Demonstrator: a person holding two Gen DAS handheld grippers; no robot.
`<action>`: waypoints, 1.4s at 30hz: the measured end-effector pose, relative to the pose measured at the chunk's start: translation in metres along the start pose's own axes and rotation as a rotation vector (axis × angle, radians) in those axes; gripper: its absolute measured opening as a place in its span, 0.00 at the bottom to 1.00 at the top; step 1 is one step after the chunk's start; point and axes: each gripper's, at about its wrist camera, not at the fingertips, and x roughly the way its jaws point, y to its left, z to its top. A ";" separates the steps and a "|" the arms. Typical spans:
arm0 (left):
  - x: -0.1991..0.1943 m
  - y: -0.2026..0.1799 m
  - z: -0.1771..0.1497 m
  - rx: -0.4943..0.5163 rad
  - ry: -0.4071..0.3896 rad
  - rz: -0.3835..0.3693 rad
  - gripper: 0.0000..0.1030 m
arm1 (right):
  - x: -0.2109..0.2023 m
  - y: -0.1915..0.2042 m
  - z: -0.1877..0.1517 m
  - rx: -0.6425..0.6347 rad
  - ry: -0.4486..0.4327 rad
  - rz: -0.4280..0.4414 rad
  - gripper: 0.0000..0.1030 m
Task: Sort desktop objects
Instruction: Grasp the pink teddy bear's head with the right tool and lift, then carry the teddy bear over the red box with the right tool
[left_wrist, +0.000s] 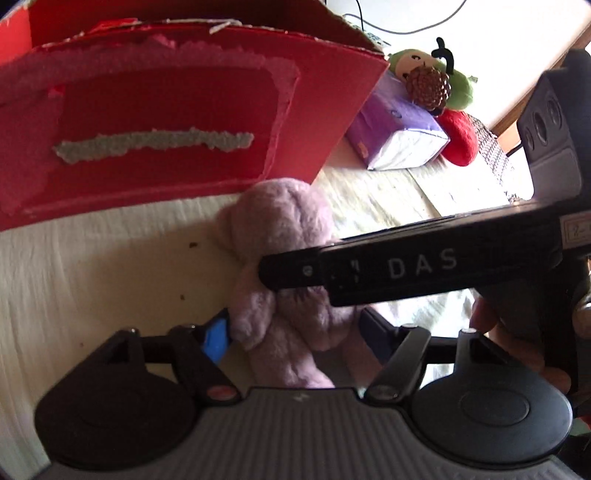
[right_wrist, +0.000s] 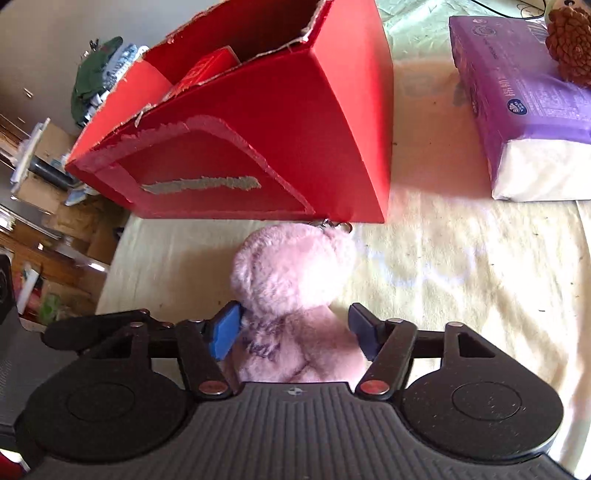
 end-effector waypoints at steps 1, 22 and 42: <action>0.000 -0.001 0.000 -0.007 -0.005 0.005 0.69 | 0.000 -0.001 0.000 0.009 0.001 0.020 0.56; -0.104 -0.052 0.008 0.061 -0.266 0.119 0.53 | -0.072 0.029 0.006 -0.124 -0.169 0.210 0.43; -0.110 -0.004 0.181 0.171 -0.433 0.136 0.54 | -0.082 0.066 0.154 -0.227 -0.447 0.044 0.41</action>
